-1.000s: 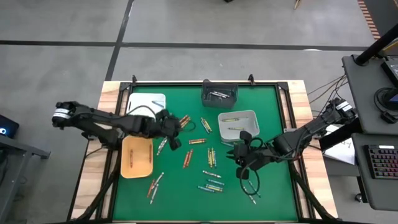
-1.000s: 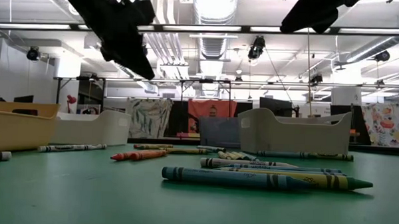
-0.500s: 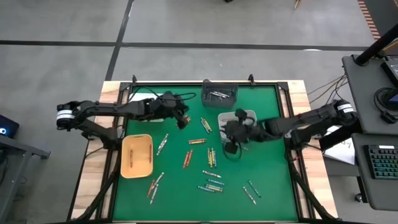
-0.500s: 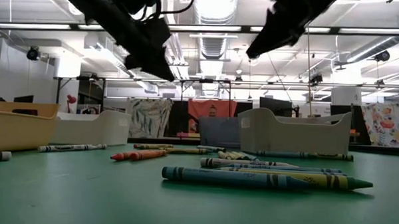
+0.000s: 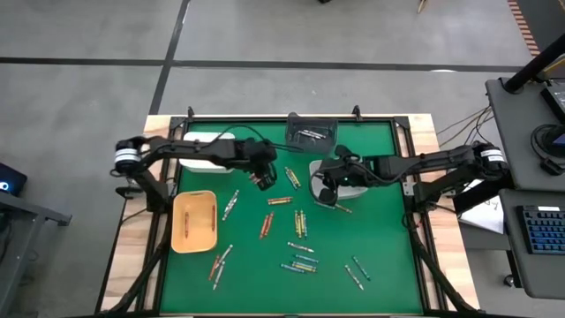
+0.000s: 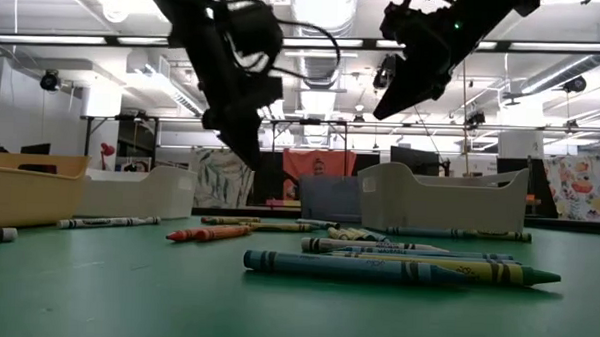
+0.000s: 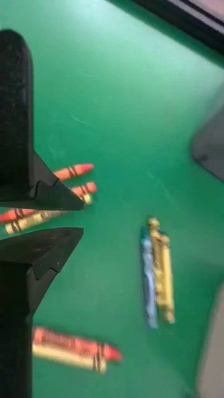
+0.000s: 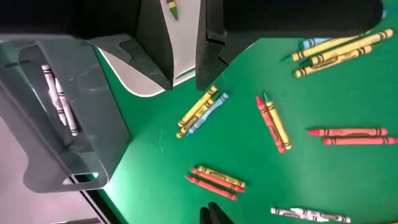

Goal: Sort crayons
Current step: Put the orange crayon into the orange bin

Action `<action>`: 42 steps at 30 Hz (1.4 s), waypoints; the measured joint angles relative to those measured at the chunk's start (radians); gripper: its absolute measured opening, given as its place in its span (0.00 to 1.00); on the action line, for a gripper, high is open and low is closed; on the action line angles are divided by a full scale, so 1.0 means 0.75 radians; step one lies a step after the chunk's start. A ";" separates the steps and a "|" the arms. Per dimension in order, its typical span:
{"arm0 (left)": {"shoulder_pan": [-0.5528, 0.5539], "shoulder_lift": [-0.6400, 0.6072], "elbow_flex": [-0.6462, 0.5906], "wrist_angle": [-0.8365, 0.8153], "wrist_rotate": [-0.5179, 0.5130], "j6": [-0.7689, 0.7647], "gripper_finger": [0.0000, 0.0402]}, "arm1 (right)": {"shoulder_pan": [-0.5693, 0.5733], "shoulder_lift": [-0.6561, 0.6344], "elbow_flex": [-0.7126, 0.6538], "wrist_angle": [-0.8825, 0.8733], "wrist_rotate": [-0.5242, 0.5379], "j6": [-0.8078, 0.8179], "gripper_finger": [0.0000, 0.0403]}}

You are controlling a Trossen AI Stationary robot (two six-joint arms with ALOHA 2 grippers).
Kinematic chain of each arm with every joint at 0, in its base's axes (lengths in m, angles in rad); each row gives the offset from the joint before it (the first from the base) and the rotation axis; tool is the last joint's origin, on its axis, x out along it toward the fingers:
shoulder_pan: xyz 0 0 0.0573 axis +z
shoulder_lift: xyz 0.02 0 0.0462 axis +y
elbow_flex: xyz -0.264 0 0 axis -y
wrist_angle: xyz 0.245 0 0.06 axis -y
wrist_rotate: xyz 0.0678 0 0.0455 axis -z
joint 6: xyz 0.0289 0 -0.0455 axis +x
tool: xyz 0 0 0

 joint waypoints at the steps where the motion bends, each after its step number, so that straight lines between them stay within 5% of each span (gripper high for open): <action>1: 0.000 0.027 0.025 -0.026 -0.011 -0.002 0.09 | -0.001 0.000 -0.002 0.001 0.001 -0.001 0.14; 22: 0.065 0.105 0.084 -0.260 -0.067 -0.044 0.09 | -0.010 0.001 -0.031 0.033 0.002 -0.098 0.15; 42: 0.092 0.142 0.070 -0.155 -0.067 -0.194 0.13 | -0.094 0.001 -0.031 0.122 0.002 -0.112 0.15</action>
